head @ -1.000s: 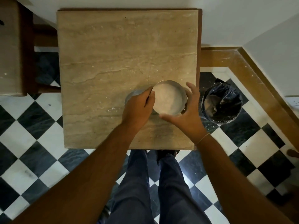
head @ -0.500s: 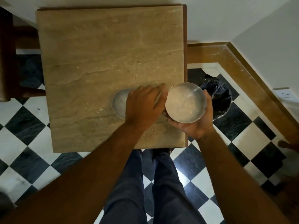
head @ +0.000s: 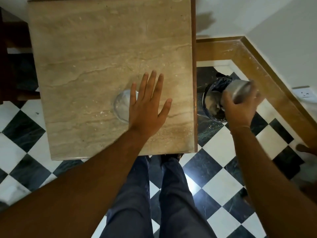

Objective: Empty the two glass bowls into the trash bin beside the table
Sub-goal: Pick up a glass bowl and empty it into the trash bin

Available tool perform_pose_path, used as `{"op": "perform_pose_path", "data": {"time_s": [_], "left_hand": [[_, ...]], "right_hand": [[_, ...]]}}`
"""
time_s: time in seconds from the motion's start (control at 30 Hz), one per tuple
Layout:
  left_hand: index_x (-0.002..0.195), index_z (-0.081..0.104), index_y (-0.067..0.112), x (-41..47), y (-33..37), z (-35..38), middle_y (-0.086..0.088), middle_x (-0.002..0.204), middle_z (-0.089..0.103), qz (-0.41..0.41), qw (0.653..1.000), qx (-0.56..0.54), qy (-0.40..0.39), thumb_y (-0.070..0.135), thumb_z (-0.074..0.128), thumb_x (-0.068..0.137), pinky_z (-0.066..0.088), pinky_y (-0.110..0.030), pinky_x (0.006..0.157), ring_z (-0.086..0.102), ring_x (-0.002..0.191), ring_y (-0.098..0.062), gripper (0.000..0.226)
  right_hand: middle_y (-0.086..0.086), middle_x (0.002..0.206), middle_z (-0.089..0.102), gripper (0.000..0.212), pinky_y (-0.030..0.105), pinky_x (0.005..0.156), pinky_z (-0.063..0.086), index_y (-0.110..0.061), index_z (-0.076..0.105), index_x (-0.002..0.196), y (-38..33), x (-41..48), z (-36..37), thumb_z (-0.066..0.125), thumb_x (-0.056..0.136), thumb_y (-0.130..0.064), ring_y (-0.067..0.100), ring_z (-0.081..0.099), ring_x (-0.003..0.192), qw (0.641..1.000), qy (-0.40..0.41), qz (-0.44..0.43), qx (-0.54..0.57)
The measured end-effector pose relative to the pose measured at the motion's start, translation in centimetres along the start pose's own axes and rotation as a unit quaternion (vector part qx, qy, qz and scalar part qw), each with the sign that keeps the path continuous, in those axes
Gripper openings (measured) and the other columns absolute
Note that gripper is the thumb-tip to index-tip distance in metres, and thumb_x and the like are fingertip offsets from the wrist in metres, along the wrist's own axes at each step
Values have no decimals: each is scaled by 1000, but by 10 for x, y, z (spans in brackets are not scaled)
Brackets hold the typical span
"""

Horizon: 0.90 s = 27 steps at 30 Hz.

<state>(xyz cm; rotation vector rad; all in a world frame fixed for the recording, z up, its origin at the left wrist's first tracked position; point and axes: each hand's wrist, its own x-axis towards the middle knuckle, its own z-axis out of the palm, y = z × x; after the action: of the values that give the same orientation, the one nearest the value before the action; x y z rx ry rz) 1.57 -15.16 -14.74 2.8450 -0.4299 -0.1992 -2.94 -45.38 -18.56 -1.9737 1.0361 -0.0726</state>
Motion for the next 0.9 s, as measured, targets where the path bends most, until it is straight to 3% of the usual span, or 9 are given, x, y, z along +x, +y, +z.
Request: {"op": "perform_pose_path", "data": {"time_s": [0.1,0.27,0.37,0.53,0.6,0.73,0.8,0.9], "left_hand": [[175,16,20,-5,-3,1,-5,185,14,2,1000,9,-5,59,27,115,-5,-50,136,9,171,-24,73],[175,19,19,-14,-11,-2,-6,184,16,-16,1000,2,-7,56,31,115,-2,-53,136,10,171,-25,71],[175,19,19,-20,-12,-3,-5,185,15,-23,1000,-7,-20,54,33,115,-5,-51,136,9,171,-25,71],[175,18,19,-25,-18,-4,-6,184,15,-42,999,-11,-18,55,30,115,4,-58,137,9,171,-25,71],[175,17,19,-27,-20,-3,-6,185,14,-42,999,-17,-22,56,30,115,4,-58,137,8,172,-25,71],[175,18,19,-31,-24,-3,-6,184,15,-50,999,-10,-16,55,34,116,1,-55,138,9,171,-25,72],[175,20,19,-33,-24,-3,-5,184,16,-60,998,-10,-8,57,36,115,-1,-53,138,10,171,-25,73],[175,18,21,-36,-31,-8,-3,184,16,-95,995,-2,-9,66,38,110,0,-57,136,10,171,-26,81]], "right_hand": [[14,168,34,94,49,118,58,-39,36,172,-1,19,14,85,93,-53,35,49,151,995,-30,46,-81],[13,167,42,96,36,106,53,-43,38,166,-11,25,4,78,83,-71,34,51,148,987,34,-41,-150],[15,167,40,98,46,111,57,-38,38,169,-7,16,1,79,85,-68,39,50,148,988,28,11,-154],[15,167,41,99,50,112,58,-39,40,167,-8,14,-2,78,81,-72,40,50,148,985,19,7,-172],[12,169,42,99,46,109,57,-39,40,165,-1,17,0,80,81,-74,38,50,150,982,58,-33,-177],[16,167,40,106,52,109,57,-38,36,167,0,25,3,77,77,-76,44,48,148,977,1,25,-211],[15,166,42,100,48,106,55,-39,37,163,10,25,0,80,78,-70,42,50,145,983,13,32,-183],[17,162,50,90,48,107,62,-33,40,159,10,23,-8,88,85,-53,36,61,140,987,-6,159,20]]}}
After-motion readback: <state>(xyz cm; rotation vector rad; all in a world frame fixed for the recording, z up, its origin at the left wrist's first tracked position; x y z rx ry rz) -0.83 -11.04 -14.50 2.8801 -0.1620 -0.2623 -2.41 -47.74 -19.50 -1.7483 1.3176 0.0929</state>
